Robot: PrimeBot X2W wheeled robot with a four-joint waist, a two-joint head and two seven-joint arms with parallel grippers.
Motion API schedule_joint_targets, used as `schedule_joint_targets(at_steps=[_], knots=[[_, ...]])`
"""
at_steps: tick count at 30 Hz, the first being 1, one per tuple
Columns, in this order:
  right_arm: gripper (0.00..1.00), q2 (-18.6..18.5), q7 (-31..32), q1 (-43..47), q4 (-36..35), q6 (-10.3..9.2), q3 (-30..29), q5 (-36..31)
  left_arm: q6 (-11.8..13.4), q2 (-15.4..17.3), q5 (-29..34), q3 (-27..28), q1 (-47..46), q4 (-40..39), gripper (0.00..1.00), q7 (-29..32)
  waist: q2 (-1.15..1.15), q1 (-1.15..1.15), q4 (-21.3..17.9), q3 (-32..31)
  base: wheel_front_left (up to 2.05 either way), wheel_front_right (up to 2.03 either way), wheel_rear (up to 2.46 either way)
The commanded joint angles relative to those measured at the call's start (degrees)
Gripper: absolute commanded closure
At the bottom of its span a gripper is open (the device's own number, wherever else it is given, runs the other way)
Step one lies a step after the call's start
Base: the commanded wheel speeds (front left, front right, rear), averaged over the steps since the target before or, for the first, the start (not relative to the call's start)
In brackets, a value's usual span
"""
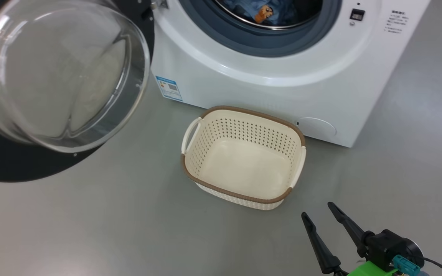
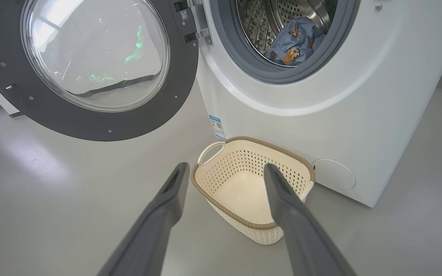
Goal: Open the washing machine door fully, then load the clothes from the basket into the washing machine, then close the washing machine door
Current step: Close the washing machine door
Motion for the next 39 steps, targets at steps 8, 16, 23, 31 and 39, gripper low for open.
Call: schedule_joint_targets(at_steps=[8,16,23,31,39], knots=[[0.00,-1.0,0.8,-2.6,-2.6,0.09,1.8,0.1,3.7,8.3,-6.6,5.0,-9.1,17.4,1.00,5.4,0.00,0.00,-3.7,2.5,0.00,0.00,0.00],[0.00,-1.5,1.1,-2.8,-3.3,0.09,1.8,-0.1,2.8,9.6,-7.2,4.9,-10.9,24.8,1.00,6.3,0.00,0.00,-5.1,3.5,0.00,0.00,0.00],[0.00,-1.7,1.4,-2.7,-3.7,0.09,1.8,-0.1,0.7,9.7,-7.2,3.2,-12.3,29.3,1.00,9.6,0.00,0.00,-5.9,3.7,0.00,0.00,0.00],[0.00,-1.8,2.1,-2.7,-4.5,0.09,1.7,-0.3,-1.1,9.2,-6.6,0.7,-14.6,32.0,1.00,13.6,0.00,0.00,-6.1,4.1,0.00,0.00,0.00],[0.00,-2.0,2.5,-2.9,-5.1,0.09,1.5,-0.4,-1.7,9.5,-6.2,-0.6,-15.6,34.0,1.00,16.0,0.00,0.00,-7.0,4.7,0.00,0.00,0.00]])
